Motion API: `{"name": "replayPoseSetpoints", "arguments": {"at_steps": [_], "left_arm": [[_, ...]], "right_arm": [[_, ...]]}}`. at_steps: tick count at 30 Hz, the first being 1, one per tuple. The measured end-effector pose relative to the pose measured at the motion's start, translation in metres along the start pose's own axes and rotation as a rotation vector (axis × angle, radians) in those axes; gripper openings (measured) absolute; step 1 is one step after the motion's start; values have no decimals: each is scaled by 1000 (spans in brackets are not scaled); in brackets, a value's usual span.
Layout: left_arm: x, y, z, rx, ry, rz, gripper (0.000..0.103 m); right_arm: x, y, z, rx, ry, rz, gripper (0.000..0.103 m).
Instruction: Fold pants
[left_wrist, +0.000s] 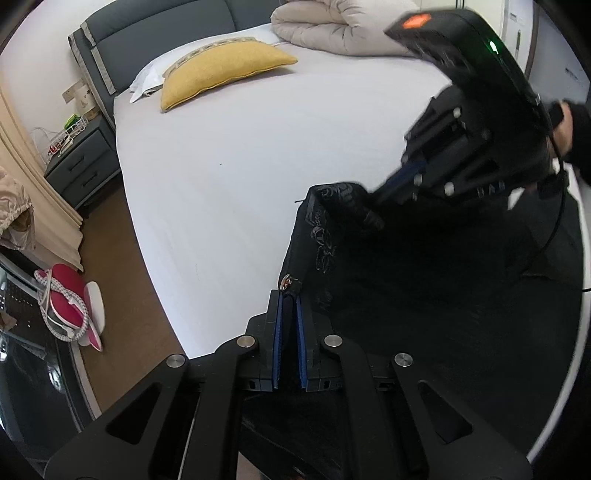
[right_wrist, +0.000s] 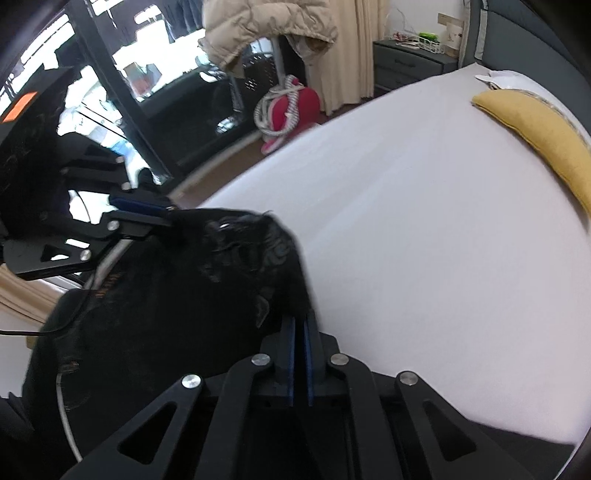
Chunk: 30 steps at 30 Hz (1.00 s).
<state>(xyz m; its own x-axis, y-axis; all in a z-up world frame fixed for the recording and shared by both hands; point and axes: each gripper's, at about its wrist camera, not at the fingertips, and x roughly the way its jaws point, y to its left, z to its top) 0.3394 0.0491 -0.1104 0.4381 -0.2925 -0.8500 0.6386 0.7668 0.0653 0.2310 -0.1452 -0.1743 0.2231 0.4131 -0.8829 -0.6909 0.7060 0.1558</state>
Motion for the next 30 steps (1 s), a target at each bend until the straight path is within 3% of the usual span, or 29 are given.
{"name": "replayPoseSetpoints", "arguments": {"at_steps": [4,8,17,24,26,30], "left_arm": [[-30,-27,-22,23,-9,-16,6],[-57,-69,-55,116,0,-22,6],[-96,-160,-134,341,27,25,5],[-105,-226,-191,445,59,2,3],[-105,-239,-207,448,77,-22,3],[-106,-256,-232,469,101,-30,2]], "right_arm": [[-9,33,-22,-13,-3,38,6],[-24,71,-49,-106,24,35,6],[-48,162,-127,-515,215,-210,5],[-50,222,-195,-769,273,-416,5],[-47,238,-214,-842,295,-462,5],[-41,251,-235,-885,306,-470,5]]}}
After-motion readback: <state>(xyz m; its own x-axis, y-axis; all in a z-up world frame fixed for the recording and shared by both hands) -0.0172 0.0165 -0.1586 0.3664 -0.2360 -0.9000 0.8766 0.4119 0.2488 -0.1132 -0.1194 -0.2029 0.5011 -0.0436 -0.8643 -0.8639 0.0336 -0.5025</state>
